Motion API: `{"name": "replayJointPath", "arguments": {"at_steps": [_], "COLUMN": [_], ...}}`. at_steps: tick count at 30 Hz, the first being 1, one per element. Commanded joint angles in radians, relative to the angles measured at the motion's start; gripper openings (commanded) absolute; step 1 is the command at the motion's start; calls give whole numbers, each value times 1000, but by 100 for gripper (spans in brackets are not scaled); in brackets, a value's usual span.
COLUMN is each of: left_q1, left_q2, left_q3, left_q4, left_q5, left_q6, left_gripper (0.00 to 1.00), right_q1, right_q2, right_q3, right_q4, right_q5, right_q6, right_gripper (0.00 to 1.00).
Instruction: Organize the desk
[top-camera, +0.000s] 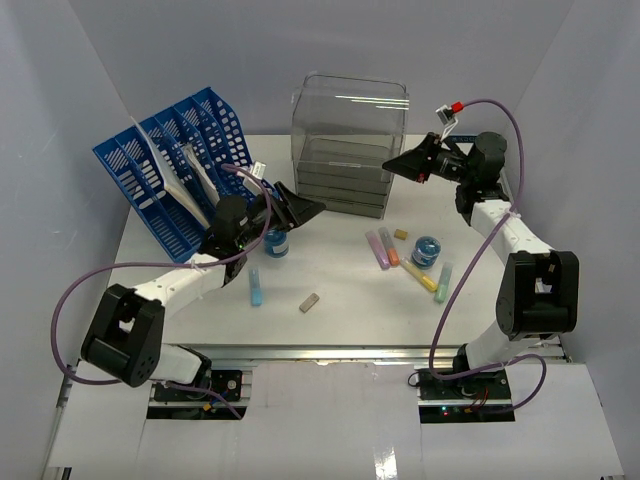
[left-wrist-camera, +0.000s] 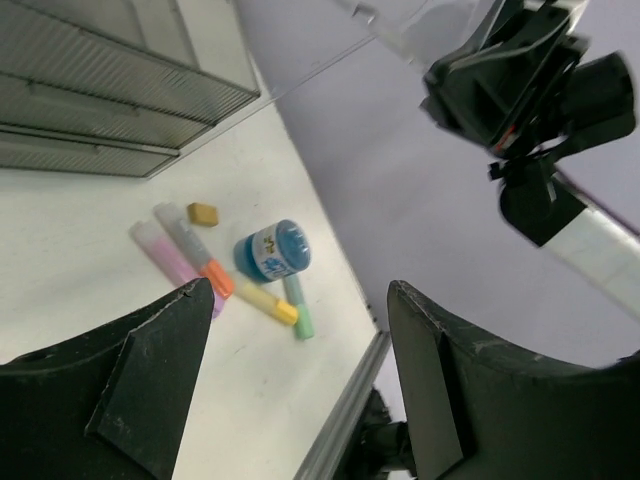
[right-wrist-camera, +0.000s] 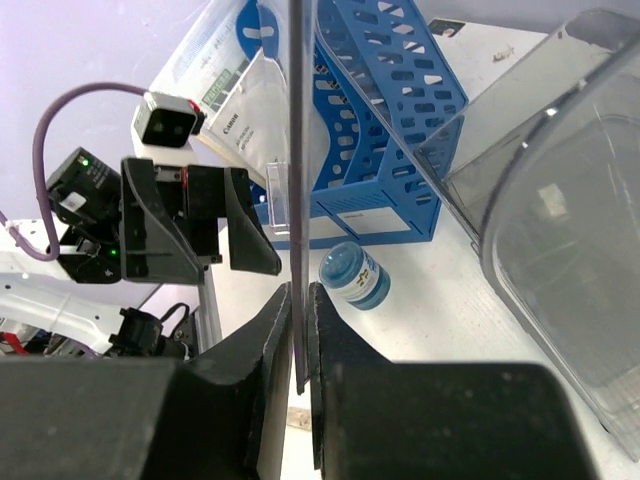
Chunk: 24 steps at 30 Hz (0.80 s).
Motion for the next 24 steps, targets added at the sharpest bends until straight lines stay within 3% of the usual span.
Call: {"name": "replayJointPath", "arguments": {"at_steps": [1, 5, 11, 24], "left_q1": [-10, -34, -67, -132], "left_q2": [-112, -159, -206, -131], "left_q3": [-19, -17, 0, 17], "left_q4": [-253, -449, -681, -745], "left_q5": [-39, -106, -336, -609], "left_q6": [259, 408, 526, 539], "left_gripper": [81, 81, 81, 90], "right_q1": [-50, -66, -67, -67], "right_q2": [-53, -47, -41, -51], "right_q3": [84, 89, 84, 70], "right_q4": [159, 212, 224, 224], "right_q5": [60, 66, 70, 75], "right_q6": [67, 114, 127, 123], "right_gripper": [12, 12, 11, 11]}}
